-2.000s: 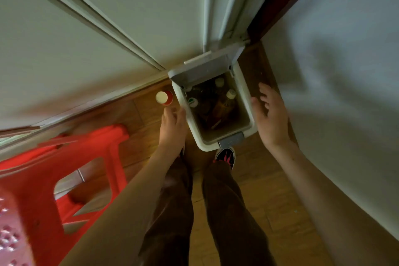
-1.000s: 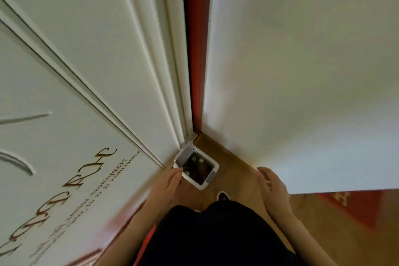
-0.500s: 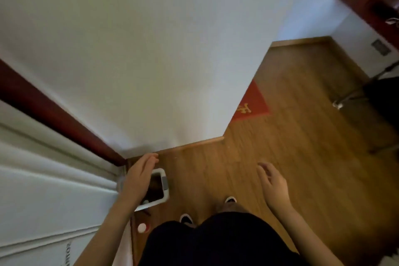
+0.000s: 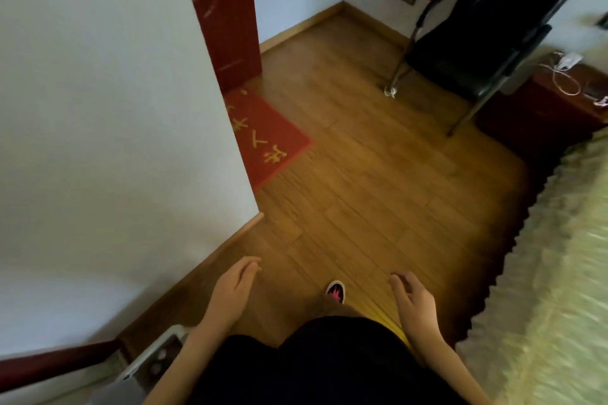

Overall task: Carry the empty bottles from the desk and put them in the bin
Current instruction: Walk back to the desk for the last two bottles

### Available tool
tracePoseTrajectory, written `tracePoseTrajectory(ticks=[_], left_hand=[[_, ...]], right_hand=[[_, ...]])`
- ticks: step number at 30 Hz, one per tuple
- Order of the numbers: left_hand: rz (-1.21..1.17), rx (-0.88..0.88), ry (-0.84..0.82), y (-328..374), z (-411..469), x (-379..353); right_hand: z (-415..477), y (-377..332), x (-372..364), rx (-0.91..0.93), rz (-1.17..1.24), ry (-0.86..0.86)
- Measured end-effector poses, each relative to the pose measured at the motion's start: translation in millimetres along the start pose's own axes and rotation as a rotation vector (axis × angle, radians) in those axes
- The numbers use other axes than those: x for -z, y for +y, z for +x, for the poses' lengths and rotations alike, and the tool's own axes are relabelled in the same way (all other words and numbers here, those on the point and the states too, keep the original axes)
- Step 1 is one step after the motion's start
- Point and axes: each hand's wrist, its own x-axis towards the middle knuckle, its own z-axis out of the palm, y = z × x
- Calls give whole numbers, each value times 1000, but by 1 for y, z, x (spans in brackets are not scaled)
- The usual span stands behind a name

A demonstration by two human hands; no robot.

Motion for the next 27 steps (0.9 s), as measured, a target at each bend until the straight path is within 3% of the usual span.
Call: tracePoseTrajectory(ticks=[7, 17, 21, 27], left_hand=[[-33, 34, 21, 64, 73, -53], [13, 81, 103, 142, 186, -64], [198, 137, 45, 149, 266, -65], [31, 76, -11, 248, 416, -58]], right_hand=[[112, -16, 47, 15, 6, -52], [275, -87, 84, 91, 78, -29], [348, -108, 78, 67, 89, -44], [476, -157, 78, 30, 62, 2]])
